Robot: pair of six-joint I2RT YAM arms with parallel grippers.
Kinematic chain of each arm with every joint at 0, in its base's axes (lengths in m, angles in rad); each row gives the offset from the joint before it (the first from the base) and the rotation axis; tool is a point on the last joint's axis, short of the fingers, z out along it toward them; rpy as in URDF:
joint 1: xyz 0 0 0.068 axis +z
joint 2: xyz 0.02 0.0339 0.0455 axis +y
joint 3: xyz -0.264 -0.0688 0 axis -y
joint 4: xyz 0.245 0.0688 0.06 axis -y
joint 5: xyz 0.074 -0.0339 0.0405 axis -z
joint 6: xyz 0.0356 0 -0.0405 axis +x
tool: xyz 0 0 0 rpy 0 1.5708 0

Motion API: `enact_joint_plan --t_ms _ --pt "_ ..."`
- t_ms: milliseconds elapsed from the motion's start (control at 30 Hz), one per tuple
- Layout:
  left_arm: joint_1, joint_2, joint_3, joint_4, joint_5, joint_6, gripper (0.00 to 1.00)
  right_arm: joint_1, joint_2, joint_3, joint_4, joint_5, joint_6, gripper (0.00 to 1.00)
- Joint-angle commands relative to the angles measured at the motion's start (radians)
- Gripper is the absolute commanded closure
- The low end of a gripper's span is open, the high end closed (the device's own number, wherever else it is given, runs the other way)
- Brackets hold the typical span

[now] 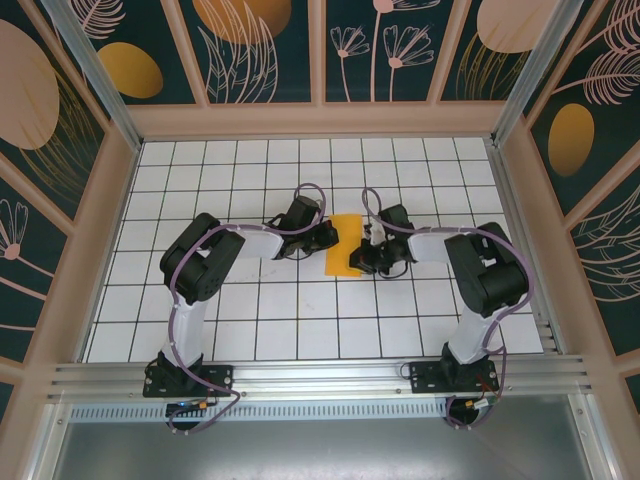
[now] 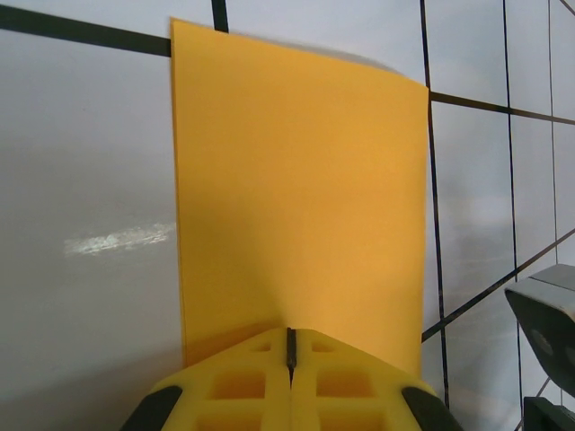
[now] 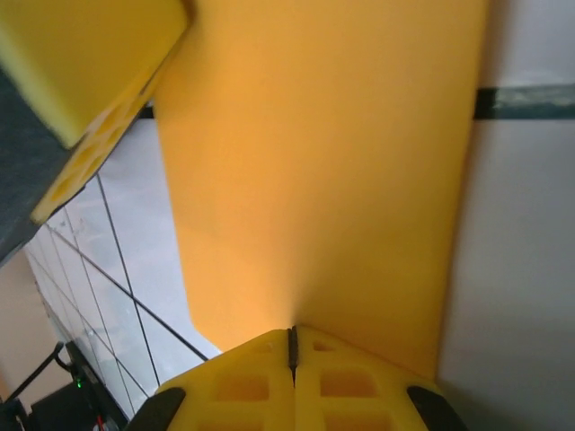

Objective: Fold a paper plane with a square sheet of paper (pick it up from the middle)

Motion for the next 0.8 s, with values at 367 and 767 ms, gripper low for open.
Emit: enact_joint_plan --t_ms 367,767 --pt "0.016 0.102 -0.072 -0.246 -0.163 0.033 1.0 -0.043 -0.23 -0.19 -0.058 0.047 -0.021 1.0" --pt "0.016 0.019 0.052 -0.29 -0.123 0.209 1.0 -0.04 -0.199 -0.003 -0.059 0.258 0.037 1.0"
